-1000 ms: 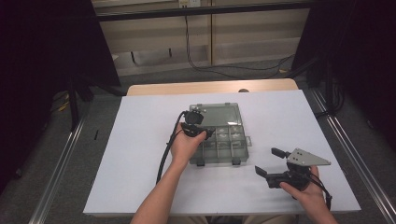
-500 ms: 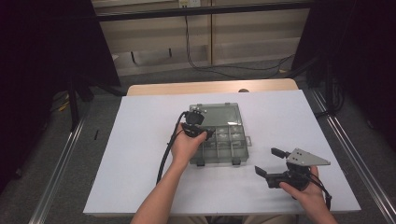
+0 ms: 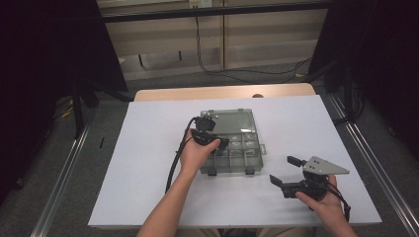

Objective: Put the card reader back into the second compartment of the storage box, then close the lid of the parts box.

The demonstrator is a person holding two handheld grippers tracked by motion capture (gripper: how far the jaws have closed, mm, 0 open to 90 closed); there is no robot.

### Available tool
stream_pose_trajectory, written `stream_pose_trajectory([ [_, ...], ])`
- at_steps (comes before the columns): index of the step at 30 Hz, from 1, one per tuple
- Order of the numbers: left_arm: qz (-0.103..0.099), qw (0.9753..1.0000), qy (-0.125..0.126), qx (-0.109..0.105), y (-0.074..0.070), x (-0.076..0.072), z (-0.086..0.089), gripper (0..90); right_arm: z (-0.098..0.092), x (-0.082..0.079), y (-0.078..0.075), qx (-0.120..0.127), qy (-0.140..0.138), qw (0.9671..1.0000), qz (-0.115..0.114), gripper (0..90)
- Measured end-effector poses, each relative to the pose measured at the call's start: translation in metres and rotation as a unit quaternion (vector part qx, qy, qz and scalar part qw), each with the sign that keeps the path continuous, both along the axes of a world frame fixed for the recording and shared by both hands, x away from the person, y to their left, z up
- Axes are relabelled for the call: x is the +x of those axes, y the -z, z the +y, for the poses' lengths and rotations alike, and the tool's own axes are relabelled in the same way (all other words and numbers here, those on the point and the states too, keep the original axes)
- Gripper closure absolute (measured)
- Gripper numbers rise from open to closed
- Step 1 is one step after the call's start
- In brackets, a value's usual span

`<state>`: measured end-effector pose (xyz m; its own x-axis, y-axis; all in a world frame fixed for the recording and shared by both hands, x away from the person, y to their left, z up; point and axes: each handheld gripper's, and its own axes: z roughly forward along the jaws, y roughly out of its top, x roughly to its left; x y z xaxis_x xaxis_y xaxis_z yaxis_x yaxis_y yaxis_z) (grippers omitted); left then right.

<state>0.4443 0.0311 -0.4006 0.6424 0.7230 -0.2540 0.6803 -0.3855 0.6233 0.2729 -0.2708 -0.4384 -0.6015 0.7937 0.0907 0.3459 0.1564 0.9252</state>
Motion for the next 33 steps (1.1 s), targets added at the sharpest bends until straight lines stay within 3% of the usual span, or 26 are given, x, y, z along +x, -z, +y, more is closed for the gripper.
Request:
stream_pose_trajectory([
  [3,-0.009,1.0000,0.000,0.001,-0.002,0.001,0.003,32.6,0.000,0.001,0.000,0.001,0.002,1.0000,0.001,7.8],
  [11,-0.026,0.9996,-0.008,-0.001,-0.009,0.002,0.012,21.9,0.001,0.003,0.001,0.002,0.003,1.0000,0.003,7.8],
  [24,-0.033,0.9992,-0.019,-0.016,-0.019,0.002,0.028,17.4,0.009,0.006,0.000,-0.001,-0.003,1.0000,0.004,7.7],
  [33,-0.040,0.9988,-0.026,-0.011,-0.019,0.005,0.036,15.3,0.008,0.007,0.001,0.001,0.004,1.0000,0.009,7.7],
])
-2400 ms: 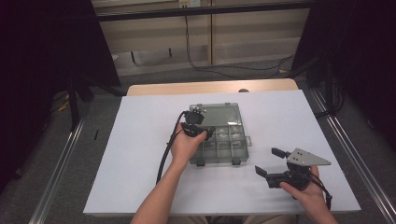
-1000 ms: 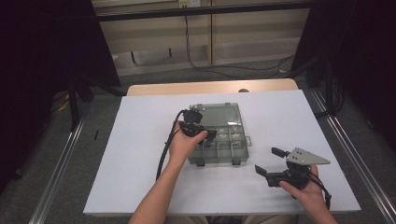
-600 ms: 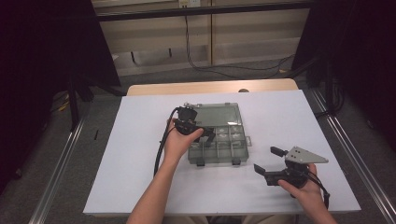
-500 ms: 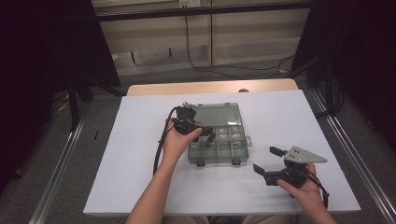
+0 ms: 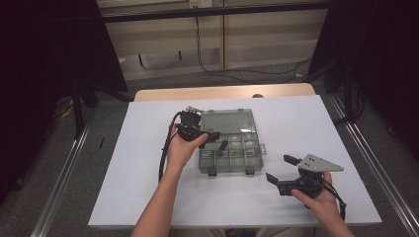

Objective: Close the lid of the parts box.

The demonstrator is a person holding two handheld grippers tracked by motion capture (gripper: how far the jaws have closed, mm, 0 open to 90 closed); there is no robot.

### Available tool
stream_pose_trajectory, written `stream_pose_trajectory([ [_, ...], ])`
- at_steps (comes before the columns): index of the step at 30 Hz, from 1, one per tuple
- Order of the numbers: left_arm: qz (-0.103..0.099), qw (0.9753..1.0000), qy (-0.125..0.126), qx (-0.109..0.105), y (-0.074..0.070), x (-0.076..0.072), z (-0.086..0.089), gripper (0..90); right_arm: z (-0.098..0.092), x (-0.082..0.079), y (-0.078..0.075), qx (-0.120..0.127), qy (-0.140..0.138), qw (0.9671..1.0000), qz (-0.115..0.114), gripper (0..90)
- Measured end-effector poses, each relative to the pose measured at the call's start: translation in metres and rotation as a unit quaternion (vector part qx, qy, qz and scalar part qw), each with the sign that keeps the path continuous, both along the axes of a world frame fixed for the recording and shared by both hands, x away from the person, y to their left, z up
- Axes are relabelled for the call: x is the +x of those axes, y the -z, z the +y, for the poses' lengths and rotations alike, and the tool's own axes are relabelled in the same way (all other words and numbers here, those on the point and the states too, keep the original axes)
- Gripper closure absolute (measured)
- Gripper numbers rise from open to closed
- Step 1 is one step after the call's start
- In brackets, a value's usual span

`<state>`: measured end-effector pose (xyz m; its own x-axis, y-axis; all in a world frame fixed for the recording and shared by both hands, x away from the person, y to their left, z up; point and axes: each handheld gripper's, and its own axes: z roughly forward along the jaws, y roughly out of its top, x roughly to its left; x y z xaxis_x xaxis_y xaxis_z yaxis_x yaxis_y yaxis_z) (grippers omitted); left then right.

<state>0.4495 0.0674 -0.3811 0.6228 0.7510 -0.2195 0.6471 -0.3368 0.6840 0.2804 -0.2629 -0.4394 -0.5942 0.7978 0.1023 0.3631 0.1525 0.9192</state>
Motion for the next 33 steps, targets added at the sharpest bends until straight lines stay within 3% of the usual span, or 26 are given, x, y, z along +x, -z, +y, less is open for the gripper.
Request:
stream_pose_trajectory([
  [12,-0.006,0.9998,-0.018,-0.008,-0.001,0.003,0.011,14.4,-0.002,0.010,-0.003,-0.006,0.024,0.9997,0.001,7.6],
  [21,0.004,0.9995,-0.030,-0.005,0.003,0.009,0.020,13.9,-0.008,0.026,-0.005,-0.012,0.057,0.9982,0.013,7.5],
  [27,0.012,0.9994,-0.031,0.005,0.007,0.013,0.023,13.5,-0.007,0.042,-0.005,-0.022,0.066,0.9974,0.019,7.6],
  [33,0.007,0.9988,-0.048,-0.002,0.007,0.016,0.028,13.4,-0.004,0.064,-0.004,-0.023,0.082,0.9957,0.036,6.9],
])
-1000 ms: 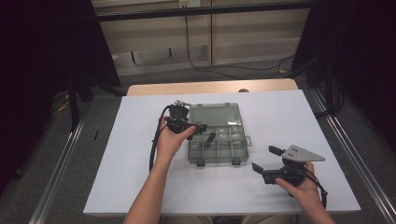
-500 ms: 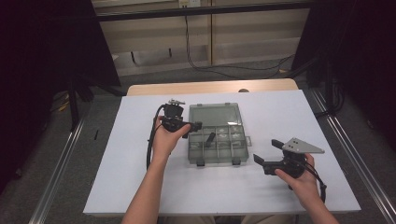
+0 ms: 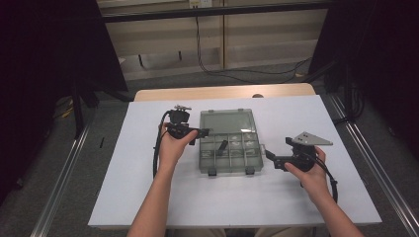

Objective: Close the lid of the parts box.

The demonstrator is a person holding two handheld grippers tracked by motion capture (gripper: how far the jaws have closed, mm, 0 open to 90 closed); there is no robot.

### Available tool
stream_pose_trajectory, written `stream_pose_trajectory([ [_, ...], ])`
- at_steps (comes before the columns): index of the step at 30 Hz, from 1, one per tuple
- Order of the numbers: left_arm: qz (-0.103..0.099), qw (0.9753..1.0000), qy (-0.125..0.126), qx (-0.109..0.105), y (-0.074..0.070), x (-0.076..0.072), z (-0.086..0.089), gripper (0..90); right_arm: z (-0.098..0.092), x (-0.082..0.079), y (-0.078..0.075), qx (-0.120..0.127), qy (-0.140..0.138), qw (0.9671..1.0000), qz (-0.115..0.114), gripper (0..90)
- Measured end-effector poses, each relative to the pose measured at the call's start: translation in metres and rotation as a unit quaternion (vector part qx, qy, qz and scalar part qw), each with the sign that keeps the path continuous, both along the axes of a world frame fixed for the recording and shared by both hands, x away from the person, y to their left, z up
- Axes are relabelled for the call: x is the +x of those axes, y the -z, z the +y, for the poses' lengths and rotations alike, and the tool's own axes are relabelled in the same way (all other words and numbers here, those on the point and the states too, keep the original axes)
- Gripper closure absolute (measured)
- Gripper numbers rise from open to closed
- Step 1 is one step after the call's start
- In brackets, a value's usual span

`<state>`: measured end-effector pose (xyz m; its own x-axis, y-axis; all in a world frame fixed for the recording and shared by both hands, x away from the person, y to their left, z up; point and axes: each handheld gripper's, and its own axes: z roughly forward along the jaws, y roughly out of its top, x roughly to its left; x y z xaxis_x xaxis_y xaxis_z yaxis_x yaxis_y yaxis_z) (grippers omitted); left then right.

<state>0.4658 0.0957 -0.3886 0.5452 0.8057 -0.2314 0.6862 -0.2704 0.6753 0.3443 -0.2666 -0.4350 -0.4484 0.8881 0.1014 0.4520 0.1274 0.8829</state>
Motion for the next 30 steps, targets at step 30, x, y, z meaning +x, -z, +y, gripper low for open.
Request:
stream_pose_trajectory([
  [30,-0.018,0.9986,-0.047,-0.014,0.008,0.023,0.021,20.6,0.019,0.081,-0.006,-0.032,0.064,0.9962,0.051,19.7],
])
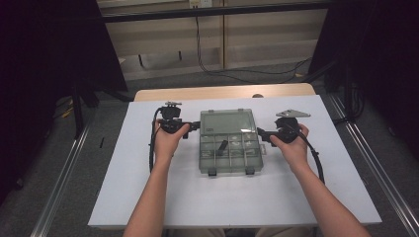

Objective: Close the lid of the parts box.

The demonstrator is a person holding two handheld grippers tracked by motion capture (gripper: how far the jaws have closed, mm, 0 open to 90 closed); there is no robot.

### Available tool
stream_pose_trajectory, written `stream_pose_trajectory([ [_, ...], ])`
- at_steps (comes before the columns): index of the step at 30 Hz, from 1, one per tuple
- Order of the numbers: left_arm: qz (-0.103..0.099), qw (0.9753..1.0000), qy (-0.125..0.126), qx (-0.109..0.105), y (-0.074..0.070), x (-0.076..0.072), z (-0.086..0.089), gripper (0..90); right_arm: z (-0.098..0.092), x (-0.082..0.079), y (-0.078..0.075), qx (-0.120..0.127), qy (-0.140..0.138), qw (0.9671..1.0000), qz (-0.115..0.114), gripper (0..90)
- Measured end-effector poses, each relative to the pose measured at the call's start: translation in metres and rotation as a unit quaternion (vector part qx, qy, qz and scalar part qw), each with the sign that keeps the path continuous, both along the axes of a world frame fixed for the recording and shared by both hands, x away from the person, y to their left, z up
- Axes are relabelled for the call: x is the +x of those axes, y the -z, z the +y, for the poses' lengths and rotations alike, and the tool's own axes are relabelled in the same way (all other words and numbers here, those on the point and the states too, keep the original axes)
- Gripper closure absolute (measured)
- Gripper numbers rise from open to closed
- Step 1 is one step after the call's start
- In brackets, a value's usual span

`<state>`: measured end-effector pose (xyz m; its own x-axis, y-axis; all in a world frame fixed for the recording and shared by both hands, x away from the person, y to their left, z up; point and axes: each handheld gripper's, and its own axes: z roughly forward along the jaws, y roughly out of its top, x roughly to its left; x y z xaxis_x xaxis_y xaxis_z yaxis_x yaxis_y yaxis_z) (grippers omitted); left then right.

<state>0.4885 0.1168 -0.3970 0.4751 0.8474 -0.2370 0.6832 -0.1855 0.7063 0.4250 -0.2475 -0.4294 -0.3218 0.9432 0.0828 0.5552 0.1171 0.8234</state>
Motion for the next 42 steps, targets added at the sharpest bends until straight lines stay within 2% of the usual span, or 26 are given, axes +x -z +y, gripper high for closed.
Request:
stream_pose_trajectory([
  [2,0.001,1.0000,-0.001,0.005,0.001,0.001,0.000,25.8,0.000,0.004,0.000,0.006,0.006,1.0000,0.003,23.7],
  [4,0.001,1.0000,-0.005,0.007,0.002,0.002,0.001,29.1,0.000,0.007,0.001,0.001,0.009,1.0000,-0.002,30.7],
  [6,0.000,0.9999,-0.012,0.010,0.004,0.004,0.002,33.6,-0.001,0.011,0.002,0.001,0.013,0.9999,0.006,33.7],
  [8,0.000,0.9998,-0.012,0.013,0.006,0.005,0.004,38.1,-0.002,0.015,0.003,0.007,0.018,0.9997,0.013,44.9],
  [11,-0.001,0.9998,-0.016,0.011,0.008,0.007,0.004,48.8,-0.001,0.021,0.003,-0.002,0.015,0.9996,0.026,56.2],
  [15,0.001,0.9998,-0.010,0.014,0.011,0.009,0.000,61.9,0.000,0.028,0.005,0.004,0.019,0.9990,0.040,64.5],
  [19,0.010,0.9998,-0.003,0.019,0.015,0.012,-0.004,71.1,0.005,0.034,0.006,0.000,0.008,0.9988,0.049,75.8],
  [24,0.016,0.9996,0.000,0.022,0.022,0.017,-0.006,81.8,0.011,0.043,0.008,0.007,-0.001,0.9980,0.062,87.9],
  [30,0.024,0.9995,-0.001,0.021,0.030,0.022,-0.007,88.0,0.015,0.054,0.012,0.003,-0.001,0.9970,0.077,90.0],
  [34,0.028,0.9994,-0.002,0.018,0.033,0.026,-0.008,89.2,0.016,0.059,0.015,0.011,0.000,0.9970,0.077,90.0],
  [38,0.039,0.9992,0.000,0.012,0.038,0.028,-0.012,90.0,0.019,0.062,0.019,0.006,-0.003,0.9968,0.080,90.0],
  [40,0.044,0.9989,0.006,0.015,0.040,0.030,-0.014,90.0,0.019,0.063,0.020,0.005,-0.003,0.9966,0.082,90.0],
  [42,0.044,0.9989,0.002,0.019,0.043,0.031,-0.016,90.0,0.017,0.064,0.021,0.005,0.000,0.9966,0.082,90.0],
])
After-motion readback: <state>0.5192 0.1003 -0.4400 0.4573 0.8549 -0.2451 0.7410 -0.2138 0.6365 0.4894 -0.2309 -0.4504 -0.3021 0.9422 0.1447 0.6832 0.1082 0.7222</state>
